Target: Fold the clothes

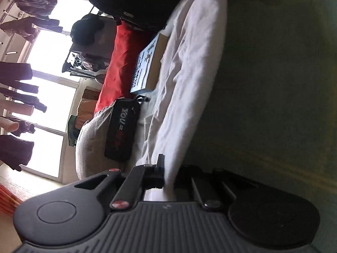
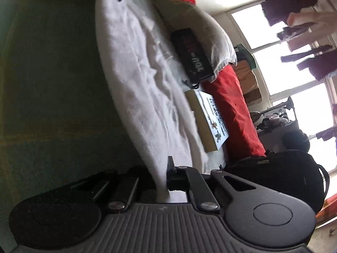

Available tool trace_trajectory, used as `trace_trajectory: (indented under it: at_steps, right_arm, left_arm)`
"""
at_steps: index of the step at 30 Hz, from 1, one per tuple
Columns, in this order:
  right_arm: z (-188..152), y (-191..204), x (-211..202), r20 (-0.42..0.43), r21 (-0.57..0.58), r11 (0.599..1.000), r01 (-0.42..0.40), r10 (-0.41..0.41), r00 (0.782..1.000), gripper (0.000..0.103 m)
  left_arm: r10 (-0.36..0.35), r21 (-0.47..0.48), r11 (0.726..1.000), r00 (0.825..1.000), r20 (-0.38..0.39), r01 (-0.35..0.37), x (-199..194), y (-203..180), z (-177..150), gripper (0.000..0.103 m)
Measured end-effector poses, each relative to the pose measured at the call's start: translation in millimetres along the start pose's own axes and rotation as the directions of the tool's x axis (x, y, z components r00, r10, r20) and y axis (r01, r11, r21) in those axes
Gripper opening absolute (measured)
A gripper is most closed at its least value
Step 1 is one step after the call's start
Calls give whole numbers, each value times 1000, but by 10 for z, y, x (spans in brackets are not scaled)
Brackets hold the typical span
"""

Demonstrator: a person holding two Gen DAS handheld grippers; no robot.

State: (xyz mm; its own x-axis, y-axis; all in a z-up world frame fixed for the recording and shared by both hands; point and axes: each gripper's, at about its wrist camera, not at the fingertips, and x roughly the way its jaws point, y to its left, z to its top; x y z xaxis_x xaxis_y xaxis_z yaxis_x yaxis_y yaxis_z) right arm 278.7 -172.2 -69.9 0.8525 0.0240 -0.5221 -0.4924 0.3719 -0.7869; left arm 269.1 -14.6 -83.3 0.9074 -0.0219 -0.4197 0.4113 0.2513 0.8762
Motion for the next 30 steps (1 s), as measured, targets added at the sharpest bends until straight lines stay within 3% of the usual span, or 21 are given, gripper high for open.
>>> trace_trajectory:
  at_steps: [4,9,16,21,27,30]
  right_arm:
    - [-11,-36,-321,10,51,995,-87,87,996,6]
    - [-125,203,-851,-1,44,982,-184,185,983,6]
    - [-238,619,-1522,-13,27,970,-241,242,970,6]
    - [-302,860,-1739,-23,44,966,-256,257,966,7]
    - [-501,1035,-1795,-64,98,956,-275,282,957,22]
    - [-715,895,-1997,-70,149,943,-298,311,948,40]
  left_arm:
    - [-40,30,999,999,6,39,-338,-72,-53,1]
    - [-111,54,993,994,19,110,-954,-252,-144,1]
    - [-135,50,990,990,33,133,-1687,-510,-213,2]
    - [-163,29,986,986,21,163,-1843,-681,-245,2]
    - [-240,23,971,971,-5,240,-2023,-880,-330,12]
    - [-355,-66,932,935,11,355,-2235,-698,-468,12]
